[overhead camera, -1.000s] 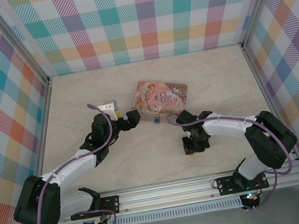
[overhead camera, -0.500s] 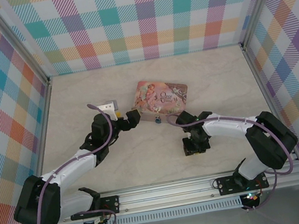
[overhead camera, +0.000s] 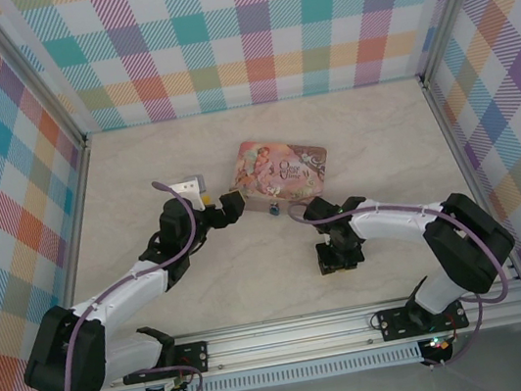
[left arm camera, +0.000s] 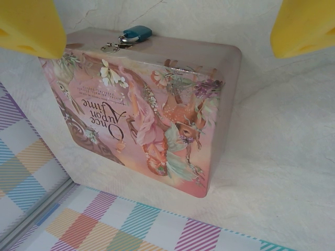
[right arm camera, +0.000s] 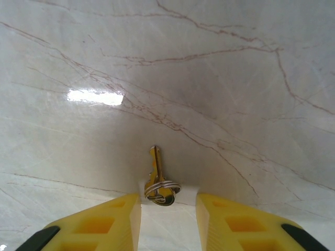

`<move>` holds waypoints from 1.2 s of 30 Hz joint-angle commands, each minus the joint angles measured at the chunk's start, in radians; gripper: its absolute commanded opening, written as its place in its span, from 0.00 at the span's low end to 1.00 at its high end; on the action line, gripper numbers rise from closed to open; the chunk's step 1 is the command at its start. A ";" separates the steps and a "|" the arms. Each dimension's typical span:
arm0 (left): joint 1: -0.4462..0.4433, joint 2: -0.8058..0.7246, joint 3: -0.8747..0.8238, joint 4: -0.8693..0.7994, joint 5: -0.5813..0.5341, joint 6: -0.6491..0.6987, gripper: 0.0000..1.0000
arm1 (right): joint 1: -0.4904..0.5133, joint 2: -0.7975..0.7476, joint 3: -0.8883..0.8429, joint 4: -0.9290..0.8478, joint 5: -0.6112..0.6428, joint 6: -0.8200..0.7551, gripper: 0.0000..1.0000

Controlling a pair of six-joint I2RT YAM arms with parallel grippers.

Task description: Unlock a padlock with a key

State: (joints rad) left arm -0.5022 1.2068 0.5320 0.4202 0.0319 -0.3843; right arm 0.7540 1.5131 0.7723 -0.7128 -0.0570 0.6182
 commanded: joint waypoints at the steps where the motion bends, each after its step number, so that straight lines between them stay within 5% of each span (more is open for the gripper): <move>1: -0.012 -0.009 -0.004 0.003 -0.015 0.018 1.00 | 0.010 0.033 0.007 0.018 0.018 0.015 0.34; 25: -0.012 -0.005 0.010 -0.009 -0.001 0.016 1.00 | 0.006 -0.029 0.027 0.075 0.047 -0.039 0.02; 36: -0.012 -0.013 0.012 -0.021 0.000 0.008 1.00 | -0.013 -0.041 0.033 0.071 0.039 -0.081 0.00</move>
State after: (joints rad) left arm -0.5022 1.2068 0.5320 0.4164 0.0334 -0.3847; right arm 0.7506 1.4948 0.7872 -0.6376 -0.0158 0.5606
